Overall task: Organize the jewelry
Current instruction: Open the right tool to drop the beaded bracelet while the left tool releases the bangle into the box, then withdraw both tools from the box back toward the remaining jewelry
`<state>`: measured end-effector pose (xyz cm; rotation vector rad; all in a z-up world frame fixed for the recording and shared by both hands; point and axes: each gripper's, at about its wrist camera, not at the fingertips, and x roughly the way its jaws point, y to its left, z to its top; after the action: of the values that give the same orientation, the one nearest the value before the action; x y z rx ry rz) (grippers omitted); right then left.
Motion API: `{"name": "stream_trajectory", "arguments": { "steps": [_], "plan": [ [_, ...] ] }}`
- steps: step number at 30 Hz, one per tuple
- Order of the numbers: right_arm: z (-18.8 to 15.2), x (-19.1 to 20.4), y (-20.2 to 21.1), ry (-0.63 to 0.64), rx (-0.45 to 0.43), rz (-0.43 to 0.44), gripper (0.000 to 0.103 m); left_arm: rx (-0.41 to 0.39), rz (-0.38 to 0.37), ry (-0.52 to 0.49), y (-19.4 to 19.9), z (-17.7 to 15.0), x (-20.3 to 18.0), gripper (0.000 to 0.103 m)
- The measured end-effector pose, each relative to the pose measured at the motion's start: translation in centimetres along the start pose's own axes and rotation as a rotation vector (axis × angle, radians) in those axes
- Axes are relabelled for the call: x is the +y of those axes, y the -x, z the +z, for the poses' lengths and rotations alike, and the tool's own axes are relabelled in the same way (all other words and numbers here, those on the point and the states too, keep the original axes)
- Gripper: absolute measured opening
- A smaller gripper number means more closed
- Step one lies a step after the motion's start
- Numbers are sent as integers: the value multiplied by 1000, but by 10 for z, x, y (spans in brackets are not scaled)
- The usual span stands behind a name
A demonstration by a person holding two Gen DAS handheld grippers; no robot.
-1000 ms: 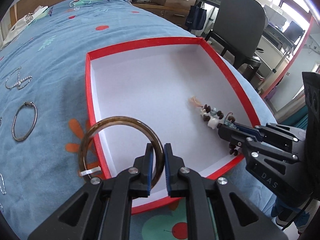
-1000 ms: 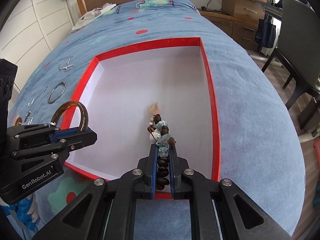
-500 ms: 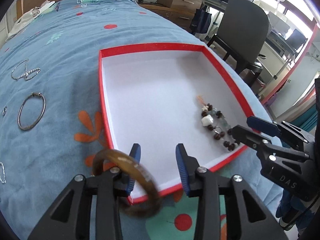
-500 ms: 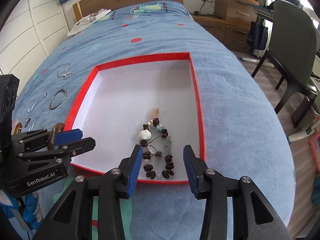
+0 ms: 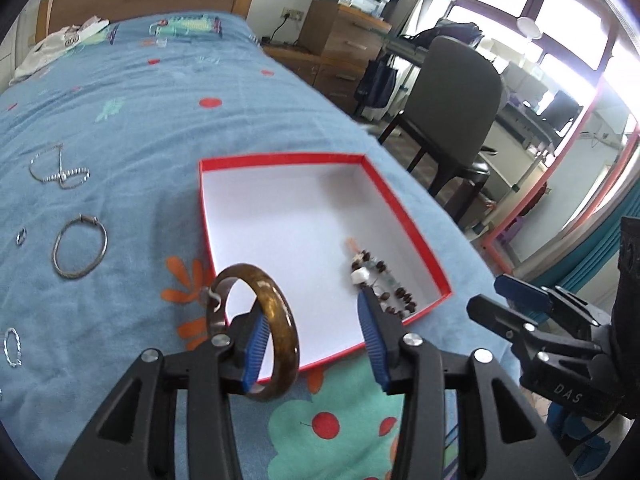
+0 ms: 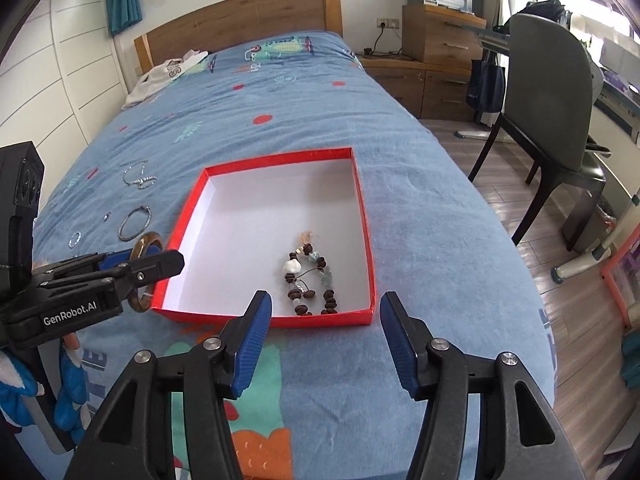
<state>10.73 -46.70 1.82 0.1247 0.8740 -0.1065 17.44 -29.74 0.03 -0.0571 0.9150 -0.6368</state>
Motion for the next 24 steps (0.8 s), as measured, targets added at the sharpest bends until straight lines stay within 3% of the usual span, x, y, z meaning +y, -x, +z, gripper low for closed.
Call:
{"name": "stream_trajectory", "arguments": {
  "steps": [8, 24],
  "plan": [
    [-4, 20, 36, 16, -45, -3, 58, -51, -38, 1, 46, 4, 0, 42],
    [-11, 92, 85, 79, -134, 86, 64, -202, 128, 0, 181, -30, 47, 42]
  ]
}}
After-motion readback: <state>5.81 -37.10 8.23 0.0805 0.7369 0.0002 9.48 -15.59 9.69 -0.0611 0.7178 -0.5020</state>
